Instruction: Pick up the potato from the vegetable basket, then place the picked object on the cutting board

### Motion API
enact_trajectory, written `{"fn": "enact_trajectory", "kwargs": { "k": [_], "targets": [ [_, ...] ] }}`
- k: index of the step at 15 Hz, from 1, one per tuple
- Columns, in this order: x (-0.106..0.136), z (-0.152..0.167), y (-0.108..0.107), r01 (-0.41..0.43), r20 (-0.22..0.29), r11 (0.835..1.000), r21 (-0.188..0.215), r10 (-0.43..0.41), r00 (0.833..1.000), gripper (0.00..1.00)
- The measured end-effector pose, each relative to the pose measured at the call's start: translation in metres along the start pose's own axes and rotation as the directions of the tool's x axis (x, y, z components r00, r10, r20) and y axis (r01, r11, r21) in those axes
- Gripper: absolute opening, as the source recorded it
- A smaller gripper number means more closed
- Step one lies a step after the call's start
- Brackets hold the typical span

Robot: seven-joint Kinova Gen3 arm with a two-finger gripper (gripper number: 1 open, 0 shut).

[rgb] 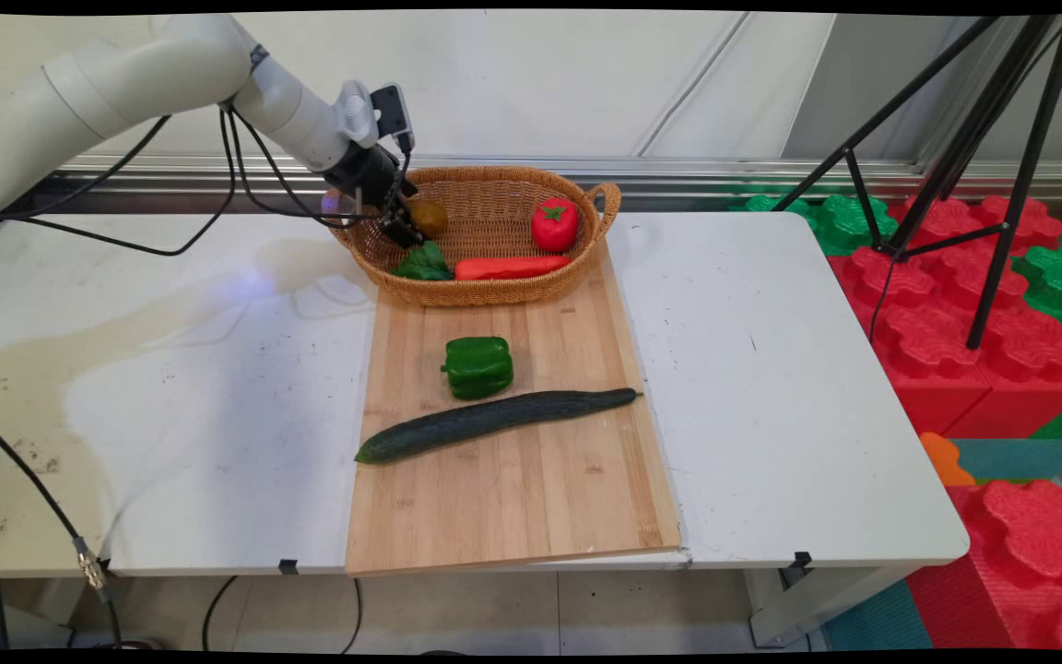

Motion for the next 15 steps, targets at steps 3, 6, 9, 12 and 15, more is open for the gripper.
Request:
{"fn": "enact_trajectory", "kwargs": {
  "k": [3, 6, 9, 12, 15],
  "targets": [
    [0.003, 0.008, 0.001, -0.007, 0.005, 1.000, 0.005, 0.007, 1.000, 1.00],
    [0.005, 0.012, 0.002, -0.017, 0.005, 1.000, 0.006, 0.017, 1.000, 0.00],
    [0.006, 0.014, 0.003, -0.027, 0.004, 1.000, 0.009, 0.027, 1.000, 0.00],
    [0.006, 0.012, 0.005, -0.032, -0.002, 0.999, 0.014, 0.032, 0.999, 0.00],
    [0.008, 0.005, 0.007, -0.030, -0.018, 0.999, 0.019, 0.030, 0.999, 0.00]
  ]
}}
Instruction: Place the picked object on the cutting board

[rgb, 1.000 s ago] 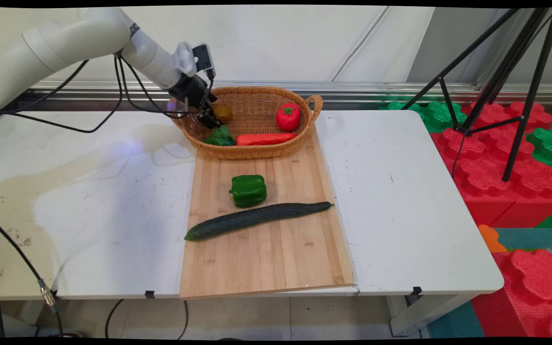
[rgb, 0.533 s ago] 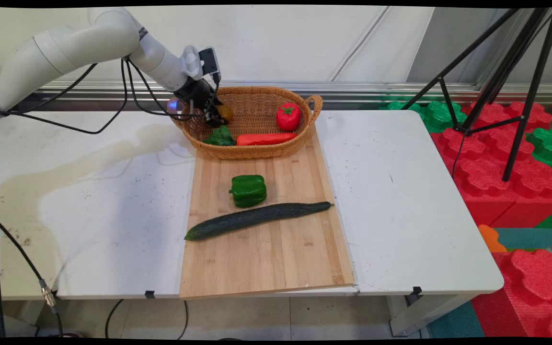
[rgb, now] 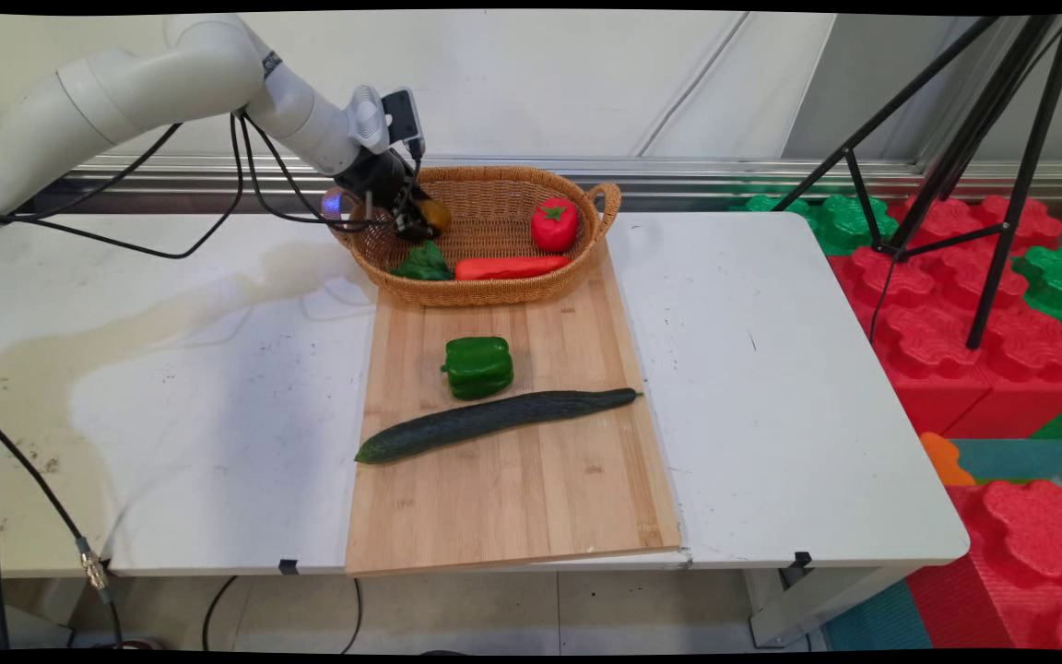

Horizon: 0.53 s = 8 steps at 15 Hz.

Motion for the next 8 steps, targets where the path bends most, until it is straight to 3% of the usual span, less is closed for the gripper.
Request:
{"fn": "enact_trajectory", "kwargs": {
  "k": [8],
  "targets": [
    [0.009, -0.057, 0.005, -0.007, -0.089, 1.000, 0.003, 0.007, 0.996, 0.00]
  ]
}}
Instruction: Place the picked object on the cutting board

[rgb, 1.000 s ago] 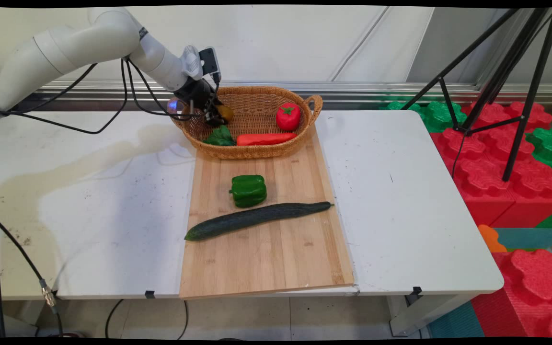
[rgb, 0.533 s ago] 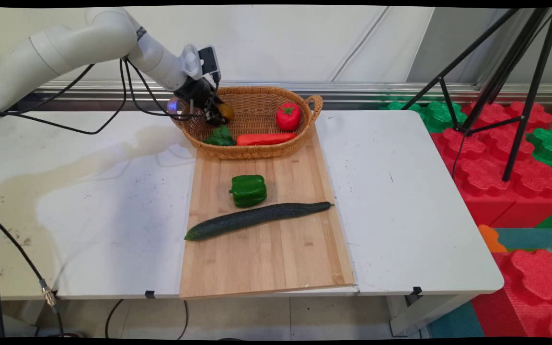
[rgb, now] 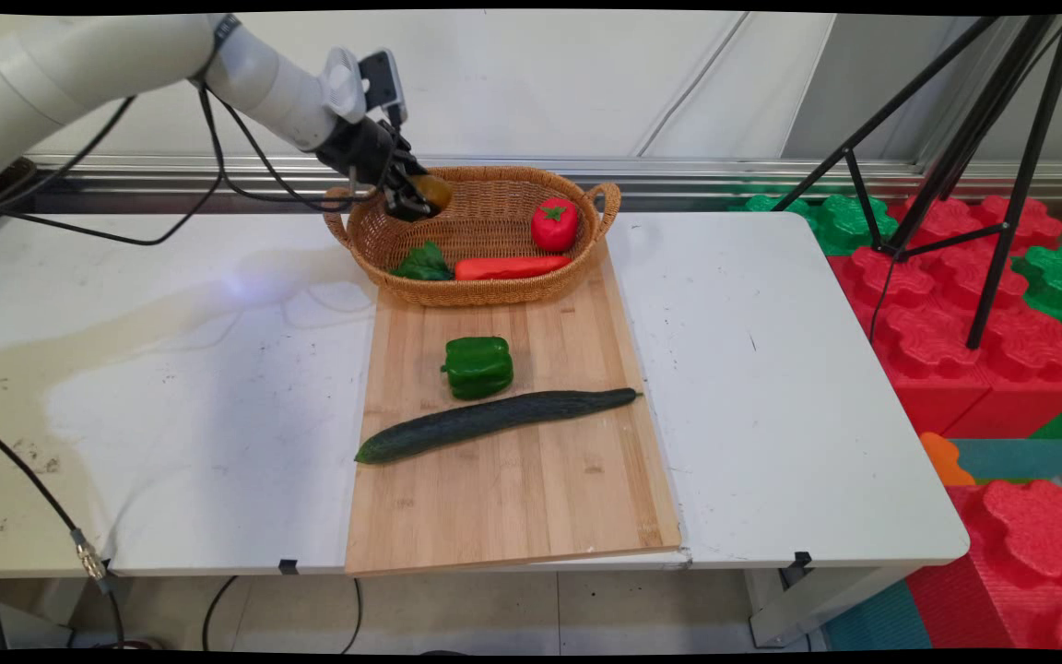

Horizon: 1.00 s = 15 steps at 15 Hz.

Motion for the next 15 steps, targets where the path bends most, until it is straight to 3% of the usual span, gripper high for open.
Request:
{"fn": "enact_trajectory", "kwargs": {
  "k": [7, 15],
  "targets": [
    [0.001, -0.064, 0.004, 0.009, -0.087, 0.998, -0.066, -0.015, 0.996, 0.00],
    [0.004, -0.113, 0.028, -0.038, -0.179, 0.974, -0.223, -0.003, 0.984, 0.00]
  ]
}}
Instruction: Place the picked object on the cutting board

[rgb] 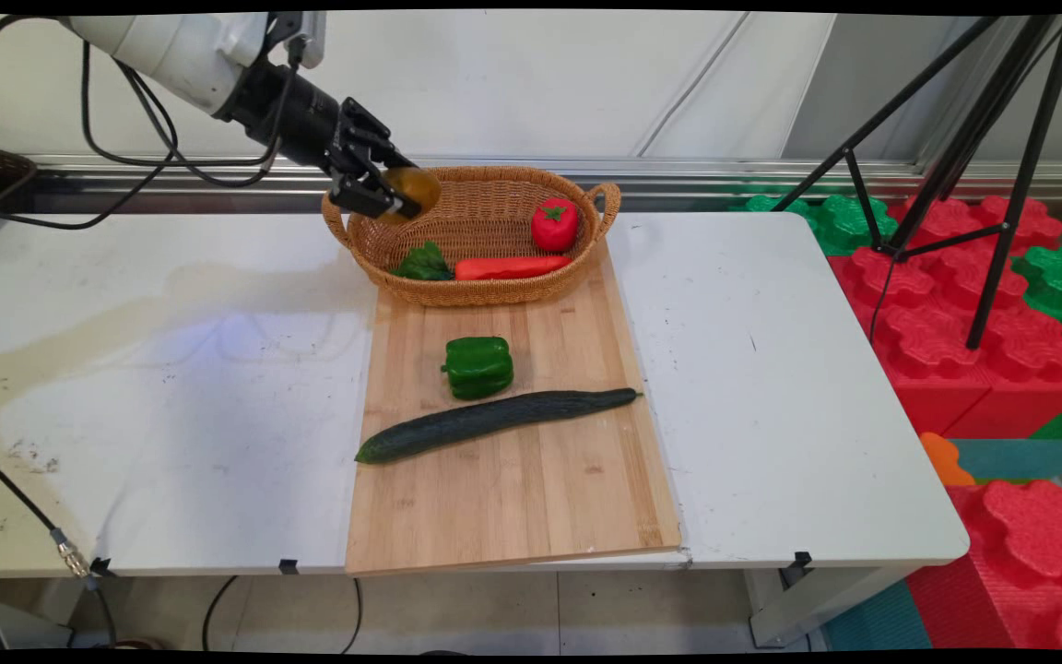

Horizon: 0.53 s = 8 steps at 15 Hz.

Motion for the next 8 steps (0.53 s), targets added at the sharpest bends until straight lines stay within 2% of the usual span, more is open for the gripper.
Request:
{"fn": "enact_trajectory", "kwargs": {
  "k": [5, 8],
  "targets": [
    [0.003, 0.004, 0.029, -0.030, -0.027, 0.993, -0.112, 0.027, 0.999, 0.00],
    [0.004, 0.014, 0.045, -0.041, -0.035, 0.986, -0.161, 0.035, 0.999, 0.00]
  ]
}}
